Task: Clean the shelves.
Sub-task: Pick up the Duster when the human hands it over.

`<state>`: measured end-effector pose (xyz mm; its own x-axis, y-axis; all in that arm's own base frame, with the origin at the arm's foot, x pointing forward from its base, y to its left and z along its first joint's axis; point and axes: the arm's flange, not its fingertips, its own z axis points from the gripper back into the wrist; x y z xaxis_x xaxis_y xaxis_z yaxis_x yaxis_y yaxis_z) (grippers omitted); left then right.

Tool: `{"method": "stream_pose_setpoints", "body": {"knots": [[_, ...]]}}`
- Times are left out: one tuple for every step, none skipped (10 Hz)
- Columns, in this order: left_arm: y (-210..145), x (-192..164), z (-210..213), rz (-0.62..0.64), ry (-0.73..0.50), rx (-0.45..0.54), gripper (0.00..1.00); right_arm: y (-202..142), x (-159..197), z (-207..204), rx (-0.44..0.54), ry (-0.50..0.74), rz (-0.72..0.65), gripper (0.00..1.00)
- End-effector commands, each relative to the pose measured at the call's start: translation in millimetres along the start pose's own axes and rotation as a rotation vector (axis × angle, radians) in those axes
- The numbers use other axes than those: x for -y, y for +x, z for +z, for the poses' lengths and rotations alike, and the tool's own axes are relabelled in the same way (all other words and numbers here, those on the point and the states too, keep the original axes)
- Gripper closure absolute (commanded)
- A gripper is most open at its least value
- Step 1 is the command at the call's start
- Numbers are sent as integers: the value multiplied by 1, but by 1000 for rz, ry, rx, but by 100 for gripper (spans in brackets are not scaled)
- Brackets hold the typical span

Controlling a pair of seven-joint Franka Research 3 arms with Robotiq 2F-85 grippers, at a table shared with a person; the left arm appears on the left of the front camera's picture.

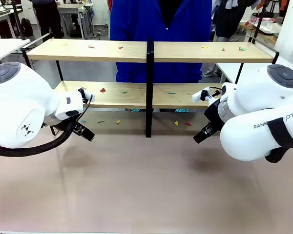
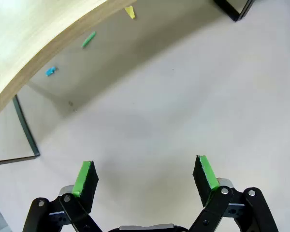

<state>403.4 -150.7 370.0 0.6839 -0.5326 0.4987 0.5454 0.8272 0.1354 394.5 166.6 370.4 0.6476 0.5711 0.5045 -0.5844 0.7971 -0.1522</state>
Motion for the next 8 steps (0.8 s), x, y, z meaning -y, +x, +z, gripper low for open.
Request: {"method": "stream_pose_setpoints", "body": {"knots": [[0,0,0,0,0,0,0,0,0,0,0,0,0,0],[0,0,0,0,0,0,0,0,0,0,0,0,0,0],[0,0,0,0,0,0,0,0,0,0,0,0,0,0],[0,0,0,0,0,0,0,0,0,0,0,0,0,0],[0,0,0,0,0,0,0,0,0,0,0,0,0,0],[0,0,0,0,0,0,0,0,0,0,0,0,0,0],[0,0,0,0,0,0,0,0,0,0,0,0,0,0],[0,0,0,0,0,0,0,0,0,0,0,0,0,0]]}}
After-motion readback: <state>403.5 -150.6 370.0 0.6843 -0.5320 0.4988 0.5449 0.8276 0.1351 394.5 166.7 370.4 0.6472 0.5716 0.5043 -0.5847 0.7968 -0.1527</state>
